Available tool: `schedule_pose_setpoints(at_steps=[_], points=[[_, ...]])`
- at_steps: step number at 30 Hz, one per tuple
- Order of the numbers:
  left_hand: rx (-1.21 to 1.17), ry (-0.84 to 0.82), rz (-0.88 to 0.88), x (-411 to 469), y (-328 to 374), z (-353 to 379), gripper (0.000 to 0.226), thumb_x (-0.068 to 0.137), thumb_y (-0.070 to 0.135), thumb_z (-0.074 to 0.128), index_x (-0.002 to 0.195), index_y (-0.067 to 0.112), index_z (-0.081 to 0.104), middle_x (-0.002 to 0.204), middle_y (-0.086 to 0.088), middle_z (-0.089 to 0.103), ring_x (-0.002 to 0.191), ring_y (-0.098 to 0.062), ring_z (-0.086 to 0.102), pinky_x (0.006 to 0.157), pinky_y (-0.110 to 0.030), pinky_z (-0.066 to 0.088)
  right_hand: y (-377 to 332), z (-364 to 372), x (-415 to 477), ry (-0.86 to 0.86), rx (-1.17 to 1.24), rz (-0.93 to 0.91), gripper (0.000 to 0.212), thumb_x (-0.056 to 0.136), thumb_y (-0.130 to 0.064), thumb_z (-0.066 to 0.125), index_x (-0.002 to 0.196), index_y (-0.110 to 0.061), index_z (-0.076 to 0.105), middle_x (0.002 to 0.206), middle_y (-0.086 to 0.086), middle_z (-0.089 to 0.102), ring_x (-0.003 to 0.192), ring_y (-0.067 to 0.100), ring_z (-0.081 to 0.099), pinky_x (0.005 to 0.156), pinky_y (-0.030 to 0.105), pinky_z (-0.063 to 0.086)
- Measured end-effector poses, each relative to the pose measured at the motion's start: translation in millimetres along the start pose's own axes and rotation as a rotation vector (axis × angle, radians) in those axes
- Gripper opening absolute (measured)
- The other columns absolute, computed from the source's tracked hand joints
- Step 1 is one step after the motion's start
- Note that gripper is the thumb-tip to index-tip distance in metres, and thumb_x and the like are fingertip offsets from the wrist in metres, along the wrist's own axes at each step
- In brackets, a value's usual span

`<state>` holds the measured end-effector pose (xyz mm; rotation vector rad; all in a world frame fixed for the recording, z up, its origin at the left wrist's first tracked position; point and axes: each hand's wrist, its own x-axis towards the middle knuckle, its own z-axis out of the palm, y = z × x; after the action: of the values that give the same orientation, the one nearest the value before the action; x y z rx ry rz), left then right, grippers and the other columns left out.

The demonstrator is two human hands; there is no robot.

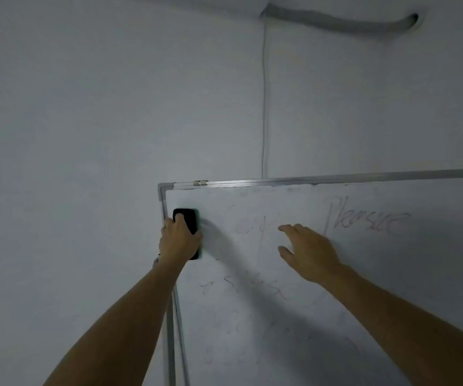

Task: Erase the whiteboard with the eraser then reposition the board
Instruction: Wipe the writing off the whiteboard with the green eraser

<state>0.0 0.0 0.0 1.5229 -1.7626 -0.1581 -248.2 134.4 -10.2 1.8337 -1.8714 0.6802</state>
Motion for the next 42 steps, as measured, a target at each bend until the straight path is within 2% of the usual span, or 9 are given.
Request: schedule_pose_setpoints(at_steps=[5,17,20,24,29,34,37,40,42], points=[[-0.027,0.057,0.009,40.0,-16.2,12.0,0.073,0.08,0.045,0.066,0.135,0.011,0.032,0.123,-0.016,0.042,0.115,-0.037,0.045,0.091,-0.049,0.044,-29.1,28.4,18.7,-0.023,0.039,-0.013,0.05,0.096,-0.042,0.048,0.142,-0.023,0.04,0.134,-0.003,0.055,0.117,0.017,0.055,0.095,0.028,0.048],[-0.354,0.102,0.03,76.4,-27.8,35.7,0.072,0.065,0.043,0.079,0.117,0.011,0.043,0.113,-0.011,0.051,0.102,-0.031,0.055,0.082,-0.046,0.054,-15.7,56.2,19.9,-0.074,0.118,0.182,0.044,0.093,-0.039,0.056,0.133,-0.022,0.051,0.117,-0.001,0.065,0.099,0.016,0.063,0.089,0.031,0.052],[-0.695,-0.034,0.049,71.4,-22.9,21.3,0.067,0.067,0.036,0.081,0.121,0.013,0.049,0.11,-0.007,0.059,0.097,-0.025,0.061,0.081,-0.042,0.057,-15.8,60.6,15.0,-0.036,0.322,0.3,0.041,0.089,-0.038,0.064,0.125,-0.021,0.059,0.105,-0.003,0.068,0.087,0.011,0.064,0.083,0.027,0.054],[-1.151,-0.432,0.035,53.8,-11.9,0.4,0.046,0.077,0.009,0.075,0.119,0.004,0.056,0.111,-0.015,0.063,0.101,-0.033,0.065,0.083,-0.04,0.057,-31.9,52.2,10.8,-0.114,0.82,0.413,0.042,0.086,-0.036,0.068,0.122,-0.016,0.061,0.105,-0.001,0.069,0.094,0.013,0.066,0.079,0.026,0.054],[-1.128,-0.734,0.176,32.5,5.8,0.1,0.053,0.069,0.017,0.078,0.119,0.013,0.064,0.119,-0.015,0.064,0.113,-0.032,0.06,0.1,-0.045,0.048,-51.4,39.9,1.5,-0.315,1.207,0.426,0.039,0.081,-0.038,0.069,0.117,-0.031,0.055,0.114,-0.003,0.068,0.106,0.014,0.065,0.094,0.039,0.053],[-1.081,-0.859,0.26,20.9,28.2,6.9,0.056,0.071,0.014,0.078,0.124,0.014,0.06,0.123,-0.013,0.063,0.115,-0.029,0.059,0.101,-0.04,0.048,-52.9,37.8,0.8,-0.248,1.294,0.401,0.052,0.081,-0.017,0.073,0.128,-0.018,0.052,0.107,0.009,0.071,0.096,0.023,0.07,0.086,0.036,0.057],[-0.96,-0.703,0.304,28.0,37.8,3.6,0.05,0.076,0.023,0.076,0.124,0.018,0.06,0.115,-0.006,0.067,0.111,-0.022,0.061,0.098,-0.036,0.048,-37.9,36.6,-3.1,-0.128,1.12,0.41,0.069,0.079,-0.021,0.076,0.139,-0.017,0.042,0.111,0.006,0.067,0.09,0.021,0.07,0.08,0.032,0.059],[-0.852,-0.302,0.296,48.5,41.4,-4.1,0.031,0.082,0.02,0.072,0.112,0.014,0.066,0.1,-0.005,0.07,0.098,-0.022,0.064,0.088,-0.032,0.05,0.9,30.8,-5.3,0.076,0.652,0.353,0.082,0.079,-0.033,0.076,0.145,-0.021,0.03,0.119,-0.004,0.054,0.092,0.012,0.061,0.068,0.018,0.054],[-0.589,-0.009,0.369,63.9,40.9,-6.0,0.026,0.085,0.022,0.069,0.108,0.013,0.067,0.104,-0.007,0.066,0.099,-0.023,0.061,0.086,-0.031,0.047,30.4,27.0,2.7,0.206,0.311,0.321,0.09,0.077,-0.041,0.075,0.148,-0.02,0.024,0.122,0.005,0.049,0.099,0.016,0.054,0.072,0.023,0.051]])
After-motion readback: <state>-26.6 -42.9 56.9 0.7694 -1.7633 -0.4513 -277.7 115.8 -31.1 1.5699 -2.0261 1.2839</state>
